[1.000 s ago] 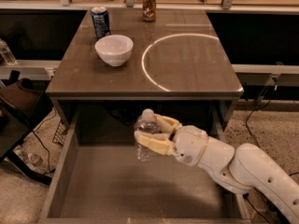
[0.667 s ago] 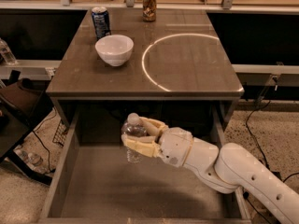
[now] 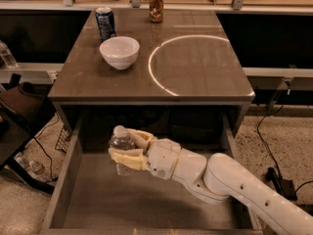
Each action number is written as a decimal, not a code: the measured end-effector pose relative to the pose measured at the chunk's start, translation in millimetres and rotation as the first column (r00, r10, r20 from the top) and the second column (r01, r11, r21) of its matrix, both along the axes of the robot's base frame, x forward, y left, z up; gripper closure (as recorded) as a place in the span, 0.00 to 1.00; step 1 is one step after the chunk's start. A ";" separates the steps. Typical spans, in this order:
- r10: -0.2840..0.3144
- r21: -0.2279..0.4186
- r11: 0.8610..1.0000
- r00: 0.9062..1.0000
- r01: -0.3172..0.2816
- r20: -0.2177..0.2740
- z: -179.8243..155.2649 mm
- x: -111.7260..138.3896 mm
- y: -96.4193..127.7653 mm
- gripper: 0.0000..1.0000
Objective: Place water bottle into top drawer
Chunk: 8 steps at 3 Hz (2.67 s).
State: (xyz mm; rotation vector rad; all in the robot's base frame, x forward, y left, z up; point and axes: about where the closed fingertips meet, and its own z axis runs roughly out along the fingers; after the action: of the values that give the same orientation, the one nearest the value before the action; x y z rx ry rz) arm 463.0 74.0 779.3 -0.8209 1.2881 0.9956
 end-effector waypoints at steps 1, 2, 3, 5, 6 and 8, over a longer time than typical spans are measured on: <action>0.025 0.005 1.000 1.000 -0.025 -0.012 -7.8 -6.0 19.4 1.00; 0.037 0.002 0.999 0.999 -0.037 -0.018 -16.0 -10.1 32.9 1.00; 0.024 -0.002 1.000 0.999 -0.024 -0.021 -26.3 -7.8 35.6 1.00; -0.023 -0.035 0.999 1.000 0.023 -0.018 -51.8 4.8 28.6 1.00; -0.042 -0.043 0.998 0.999 0.041 -0.025 -63.9 9.5 26.7 1.00; -0.069 -0.059 0.996 0.997 0.067 -0.032 -82.3 11.3 27.6 1.00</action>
Offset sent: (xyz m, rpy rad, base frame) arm -0.0134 0.0457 -0.0267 -0.0031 0.0268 0.0435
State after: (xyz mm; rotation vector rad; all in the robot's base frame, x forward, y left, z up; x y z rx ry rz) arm 474.2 101.6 697.0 -0.8018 1.3709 0.9255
